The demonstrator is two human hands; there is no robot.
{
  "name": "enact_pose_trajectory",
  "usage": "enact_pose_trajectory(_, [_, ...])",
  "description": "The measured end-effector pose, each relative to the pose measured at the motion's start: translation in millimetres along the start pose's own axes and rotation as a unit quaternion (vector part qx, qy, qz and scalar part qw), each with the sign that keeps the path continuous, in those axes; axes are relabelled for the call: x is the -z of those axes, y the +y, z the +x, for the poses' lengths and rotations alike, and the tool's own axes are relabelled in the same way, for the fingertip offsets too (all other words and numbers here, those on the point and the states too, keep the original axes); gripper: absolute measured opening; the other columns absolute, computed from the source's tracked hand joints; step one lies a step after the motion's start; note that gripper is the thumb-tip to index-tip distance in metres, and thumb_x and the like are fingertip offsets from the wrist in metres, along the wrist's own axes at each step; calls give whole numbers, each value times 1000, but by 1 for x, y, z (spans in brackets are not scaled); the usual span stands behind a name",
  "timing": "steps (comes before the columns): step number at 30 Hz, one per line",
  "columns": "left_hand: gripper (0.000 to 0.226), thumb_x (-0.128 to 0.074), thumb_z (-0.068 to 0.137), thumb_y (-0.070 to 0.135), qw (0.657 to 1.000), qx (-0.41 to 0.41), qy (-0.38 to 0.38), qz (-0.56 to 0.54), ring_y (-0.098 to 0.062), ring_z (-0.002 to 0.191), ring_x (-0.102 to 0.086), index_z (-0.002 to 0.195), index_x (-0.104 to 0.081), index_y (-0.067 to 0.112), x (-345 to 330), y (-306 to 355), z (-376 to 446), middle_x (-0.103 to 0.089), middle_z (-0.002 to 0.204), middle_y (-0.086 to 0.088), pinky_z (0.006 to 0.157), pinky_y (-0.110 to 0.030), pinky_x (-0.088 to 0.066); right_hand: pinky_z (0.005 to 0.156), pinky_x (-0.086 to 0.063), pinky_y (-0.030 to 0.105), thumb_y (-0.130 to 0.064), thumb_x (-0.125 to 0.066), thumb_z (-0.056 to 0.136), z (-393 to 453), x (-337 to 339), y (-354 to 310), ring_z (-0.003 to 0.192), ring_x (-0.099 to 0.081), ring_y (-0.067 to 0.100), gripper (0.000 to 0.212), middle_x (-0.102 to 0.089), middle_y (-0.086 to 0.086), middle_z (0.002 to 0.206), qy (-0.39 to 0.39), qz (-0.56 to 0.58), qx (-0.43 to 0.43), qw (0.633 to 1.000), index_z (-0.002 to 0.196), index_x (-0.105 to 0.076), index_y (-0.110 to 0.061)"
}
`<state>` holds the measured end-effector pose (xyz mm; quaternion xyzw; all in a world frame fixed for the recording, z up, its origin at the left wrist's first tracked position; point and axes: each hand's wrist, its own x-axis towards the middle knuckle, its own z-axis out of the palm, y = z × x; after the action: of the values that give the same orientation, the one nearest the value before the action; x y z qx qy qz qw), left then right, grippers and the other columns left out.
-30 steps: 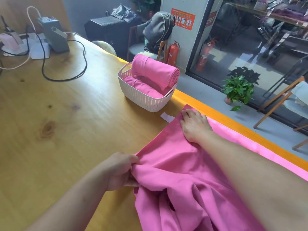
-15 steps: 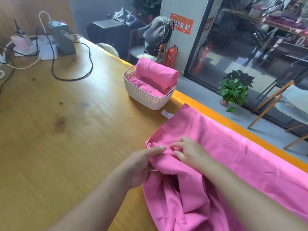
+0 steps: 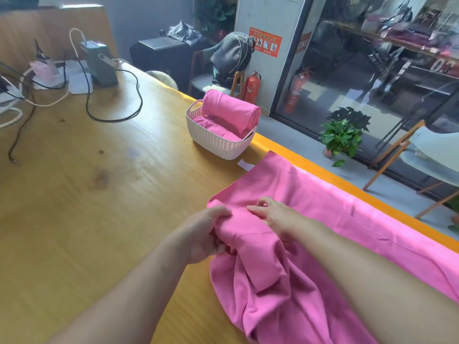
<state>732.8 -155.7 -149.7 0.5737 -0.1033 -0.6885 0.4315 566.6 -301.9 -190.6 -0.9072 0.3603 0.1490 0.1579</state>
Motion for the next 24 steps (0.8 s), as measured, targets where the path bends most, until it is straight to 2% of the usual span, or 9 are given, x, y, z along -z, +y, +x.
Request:
enact_pose_trajectory(2, [40, -74, 83, 35, 995, -36, -81, 46, -21, 94, -65, 113, -67, 10, -3, -9, -7, -70, 107, -8, 89, -34, -52, 107, -33, 30, -36, -52, 101, 2, 3, 3, 122, -47, 19, 37, -46, -1, 141, 29, -77, 78, 994, 137, -54, -30])
enact_pose_trajectory(4, [39, -75, 84, 28, 976, -62, -158, 138, -19, 110, -65, 118, -67, 12, -11, -19, -14, -70, 118, -6, 102, -35, -48, 100, -37, 31, -44, -53, 99, 3, 8, 2, 113, -48, 17, 21, -51, -5, 134, 19, -105, 90, 990, 118, -60, -39])
enact_pose_trajectory(6, [35, -79, 79, 23, 948, -77, -166, 260, -17, 107, -68, 112, -70, 16, -16, -28, -15, -73, 111, -1, 101, -37, -49, 102, -40, 31, -39, -51, 101, 4, 7, 2, 118, -48, 20, 33, -45, -5, 135, -23, -15, 28, 999, 134, -55, -38])
enact_pose_trajectory(8, [37, -82, 69, 26, 940, -98, -123, 303, -17, 98, -70, 102, -72, 15, -16, -32, -13, -74, 103, -1, 96, -39, -53, 103, -38, 29, -38, -49, 101, 1, 10, -2, 121, -44, 21, 45, -36, -7, 136, -45, -2, -2, 999, 146, -42, -41])
enact_pose_trajectory(10, [40, -78, 62, 26, 962, -104, -96, 233, -24, 89, -64, 93, -69, 3, -15, -33, -13, -70, 95, -10, 87, -43, -52, 97, -37, 26, -35, -56, 99, 1, 9, -2, 118, -45, 21, 47, -33, -8, 131, -56, 5, -28, 998, 143, -41, -44])
enact_pose_trajectory(12, [44, -77, 54, 31, 977, -83, -74, 181, -28, 85, -53, 91, -66, 8, -11, -33, -13, -61, 92, -17, 79, -43, -42, 103, -37, 28, -33, -56, 98, 2, 6, -3, 123, -45, 23, 59, -30, -7, 139, -60, -21, -29, 998, 151, -31, -40])
enact_pose_trajectory(16, [19, -78, 74, 23, 981, -58, -46, 181, -31, 90, -66, 84, -73, 8, 0, -33, -19, -72, 100, -20, 93, -50, -52, 113, -28, 31, -35, -43, 104, 2, 4, -6, 137, -34, 25, 55, -25, -4, 153, -57, -31, -34, 997, 156, -25, -33])
enact_pose_trajectory(20, [45, -80, 70, 36, 974, -15, -78, 214, -32, 102, -68, 100, -75, 3, 24, -29, -36, -73, 104, -17, 96, -44, -52, 114, -28, 34, -32, -40, 103, 1, 2, -6, 132, -39, 28, 57, -23, -6, 151, -56, -35, -44, 997, 156, -21, -35])
enact_pose_trajectory(24, [55, -83, 70, 32, 967, 3, -108, 233, -34, 108, -66, 108, -70, -6, 50, -32, -44, -70, 111, -20, 99, -44, -50, 113, -30, 33, -34, -40, 101, 0, 2, -8, 129, -41, 26, 58, -24, -7, 149, -51, -35, -45, 997, 156, -21, -35])
